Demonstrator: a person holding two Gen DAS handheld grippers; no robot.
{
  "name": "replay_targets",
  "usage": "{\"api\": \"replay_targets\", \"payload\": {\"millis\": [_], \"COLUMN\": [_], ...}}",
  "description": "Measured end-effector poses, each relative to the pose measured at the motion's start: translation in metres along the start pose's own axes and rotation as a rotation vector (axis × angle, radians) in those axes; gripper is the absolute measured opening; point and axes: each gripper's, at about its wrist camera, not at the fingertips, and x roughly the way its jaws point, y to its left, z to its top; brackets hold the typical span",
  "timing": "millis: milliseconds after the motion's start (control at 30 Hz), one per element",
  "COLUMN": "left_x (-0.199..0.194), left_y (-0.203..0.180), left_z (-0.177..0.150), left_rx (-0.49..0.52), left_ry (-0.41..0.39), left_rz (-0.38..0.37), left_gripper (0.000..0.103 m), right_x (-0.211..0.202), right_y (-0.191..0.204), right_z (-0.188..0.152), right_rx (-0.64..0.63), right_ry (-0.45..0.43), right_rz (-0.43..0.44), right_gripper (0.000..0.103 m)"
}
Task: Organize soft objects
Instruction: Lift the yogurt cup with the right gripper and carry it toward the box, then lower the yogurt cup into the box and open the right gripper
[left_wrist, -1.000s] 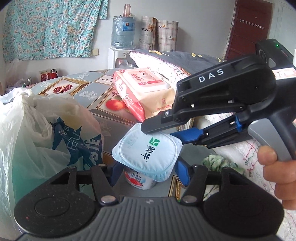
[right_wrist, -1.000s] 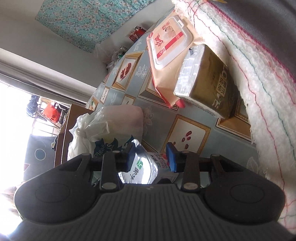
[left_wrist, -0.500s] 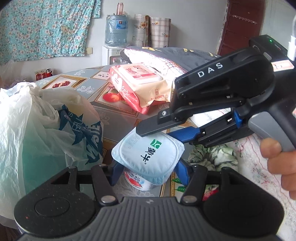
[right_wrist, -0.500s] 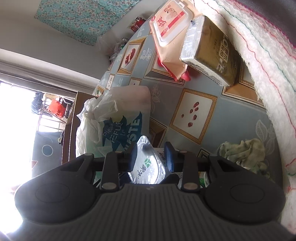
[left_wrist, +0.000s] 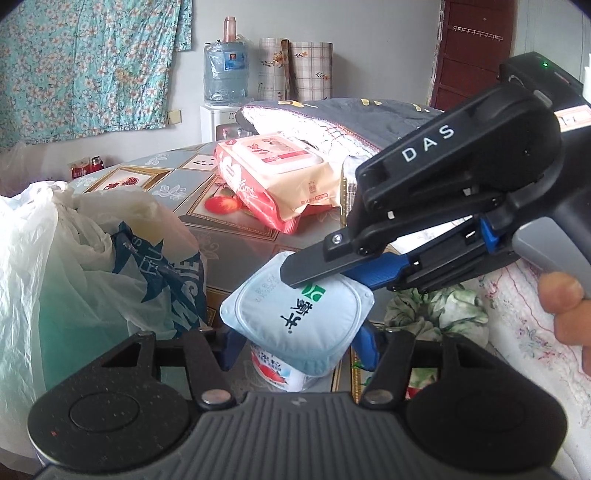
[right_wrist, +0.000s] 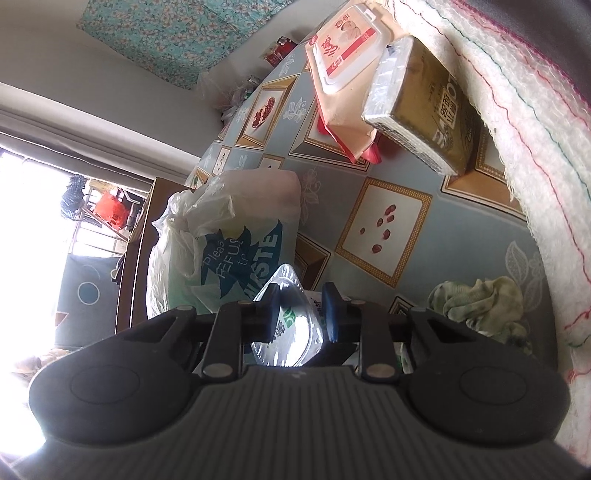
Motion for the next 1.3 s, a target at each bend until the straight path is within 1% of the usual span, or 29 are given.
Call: {"api": "replay_targets", "payload": {"millis": [67, 100, 167, 267, 467, 600, 733, 867, 1033, 1133, 1200, 1300], "left_x": [0.0, -0.001, -0.005, -0.014, -0.032, -0.053, -0.081, -0.114, -0.171, -0.204, -0.226, -0.25], "left_y": [-0.001, -0.001, 0.0, -0.001, -0.007, -0.008, -0.006, 0.005, 0.039, 0.066, 0.089, 0.129], "left_z": [0.001, 0.001, 0.003, 0.007, 0.009, 0.011, 0.014, 0.019, 0.026, 0.029, 0.031, 0.03], "left_rx": [0.0, -0.008, -0.019, -0.006, 0.004, -0.007, -0.016, -0.036, -0.081, -0.093, -0.108, -0.154], "left_ry": [-0.004, -0.001, -0.012, -0.034, -0.066, -0.093, -0.13, -0.169, -0.251, -0.295, -0.31, -0.295], "left_rz": [0.011, 0.012, 0.002, 0.009, 0.007, -0.005, 0.011, 0.063, 0.153, 0.228, 0.276, 0.328], "left_gripper": [0.057, 0.054, 0.053, 0.053, 0.053, 0.053, 0.053, 0.053, 0.053, 0.053, 0.053, 0.054], "right_x": [-0.002, -0.004, -0.007, -0.014, -0.033, -0.048, -0.061, -0.065, -0.056, -0.04, -0.022, 0.01], "right_y": [0.002, 0.005, 0.008, 0.012, 0.027, 0.045, 0.071, 0.107, 0.181, 0.233, 0.269, 0.315], "right_z": [-0.001, -0.001, -0.003, -0.007, -0.019, -0.029, -0.04, -0.049, -0.059, -0.065, -0.069, -0.076], "right_rx": [-0.004, -0.009, -0.015, -0.019, -0.032, -0.06, -0.107, -0.164, -0.281, -0.36, -0.411, -0.48], "right_ry": [-0.009, -0.011, -0.017, -0.028, -0.064, -0.084, -0.1, -0.102, -0.091, -0.07, -0.043, 0.016], "right_rz": [-0.009, -0.013, -0.017, -0.01, -0.01, -0.018, -0.009, 0.026, 0.099, 0.152, 0.179, 0.201], "right_gripper": [0.02, 0.02, 0.019, 0.017, 0.017, 0.017, 0.017, 0.017, 0.017, 0.017, 0.017, 0.018]}}
